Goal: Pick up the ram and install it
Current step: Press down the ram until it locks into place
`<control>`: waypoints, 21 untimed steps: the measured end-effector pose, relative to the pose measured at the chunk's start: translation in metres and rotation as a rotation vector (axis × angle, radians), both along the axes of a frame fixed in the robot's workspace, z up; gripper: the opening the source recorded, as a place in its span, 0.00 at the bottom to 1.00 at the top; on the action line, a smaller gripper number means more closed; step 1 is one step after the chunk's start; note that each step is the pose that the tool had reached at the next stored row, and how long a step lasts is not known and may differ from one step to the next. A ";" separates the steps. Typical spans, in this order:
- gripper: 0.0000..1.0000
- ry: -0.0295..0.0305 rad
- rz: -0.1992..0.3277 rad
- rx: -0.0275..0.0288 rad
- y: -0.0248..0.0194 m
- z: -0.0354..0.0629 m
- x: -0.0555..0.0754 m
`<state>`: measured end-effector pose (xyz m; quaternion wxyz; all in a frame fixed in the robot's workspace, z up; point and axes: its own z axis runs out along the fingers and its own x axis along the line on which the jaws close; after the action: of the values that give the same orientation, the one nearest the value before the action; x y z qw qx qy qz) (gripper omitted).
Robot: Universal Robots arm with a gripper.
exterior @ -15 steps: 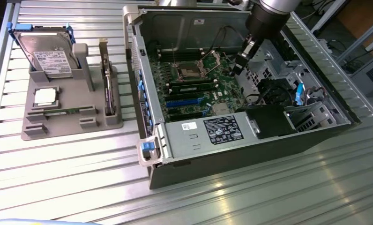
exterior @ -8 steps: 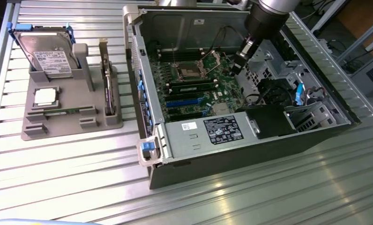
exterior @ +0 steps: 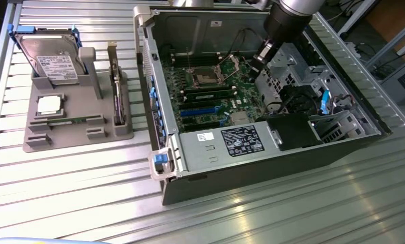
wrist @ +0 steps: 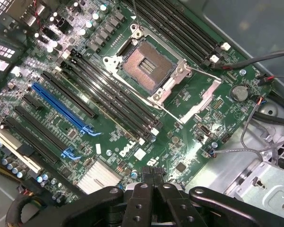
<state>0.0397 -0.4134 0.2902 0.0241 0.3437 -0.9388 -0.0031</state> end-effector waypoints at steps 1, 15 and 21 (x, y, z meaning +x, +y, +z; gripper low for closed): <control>0.10 0.0000 -0.003 0.0001 0.0000 0.0000 0.000; 0.10 0.0000 -0.054 0.0000 0.0000 0.0000 -0.006; 0.10 0.0000 -0.078 0.0000 0.0000 0.0000 -0.008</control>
<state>0.0318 -0.4134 0.2902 0.0240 0.3067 -0.9515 -0.0040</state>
